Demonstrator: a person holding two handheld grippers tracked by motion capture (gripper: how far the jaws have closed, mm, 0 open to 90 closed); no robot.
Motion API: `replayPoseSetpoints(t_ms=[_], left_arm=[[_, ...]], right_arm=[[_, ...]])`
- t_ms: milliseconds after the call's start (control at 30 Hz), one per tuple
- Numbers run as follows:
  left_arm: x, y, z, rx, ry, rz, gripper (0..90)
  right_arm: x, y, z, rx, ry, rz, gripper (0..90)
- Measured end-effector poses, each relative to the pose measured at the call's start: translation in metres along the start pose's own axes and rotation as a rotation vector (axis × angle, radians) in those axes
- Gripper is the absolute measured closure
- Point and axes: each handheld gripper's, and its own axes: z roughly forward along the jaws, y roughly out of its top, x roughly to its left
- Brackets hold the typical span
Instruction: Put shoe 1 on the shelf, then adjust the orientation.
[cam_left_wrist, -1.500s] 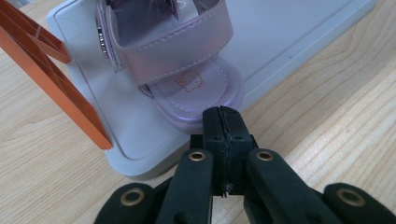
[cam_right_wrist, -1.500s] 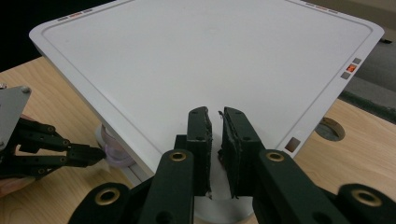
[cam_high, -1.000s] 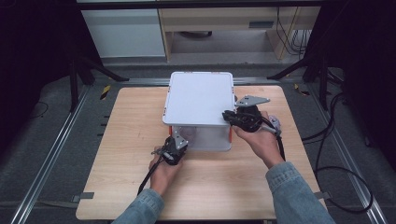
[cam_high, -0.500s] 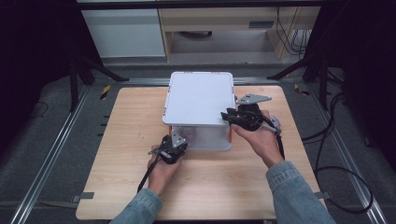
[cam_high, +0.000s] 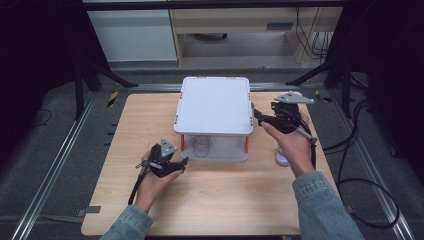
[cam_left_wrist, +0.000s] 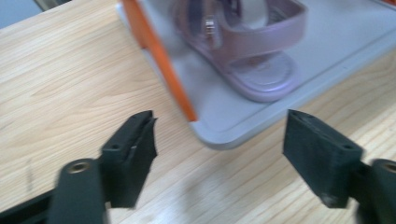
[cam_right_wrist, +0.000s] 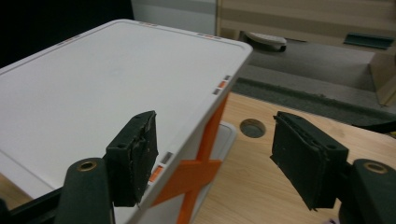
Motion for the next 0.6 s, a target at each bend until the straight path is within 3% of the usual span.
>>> replayPoseSetpoints(t_ms=[67, 167, 333, 467, 600], left_arm=[[0.01, -0.006, -0.004, -0.007, 0.0, -0.025, 15.0], [0.03, -0.016, -0.007, -0.008, 0.012, -0.084, 11.2], [0.051, -0.025, -0.014, -0.02, 0.043, -0.151, 11.3], [0.059, -0.031, -0.017, -0.011, 0.056, -0.172, 11.6], [0.063, -0.034, -0.018, -0.008, 0.06, -0.192, 11.9]], right_arm=[[-0.008, -0.003, -0.007, -0.009, -0.026, 0.003, 30.5], [-0.024, -0.017, -0.023, -0.004, -0.072, 0.022, 40.7], [-0.032, -0.039, -0.028, 0.038, -0.088, 0.032, 52.3], [-0.033, -0.062, -0.026, 0.083, -0.093, 0.042, 60.9], [-0.03, -0.083, -0.017, 0.137, -0.091, 0.044, 63.3]])
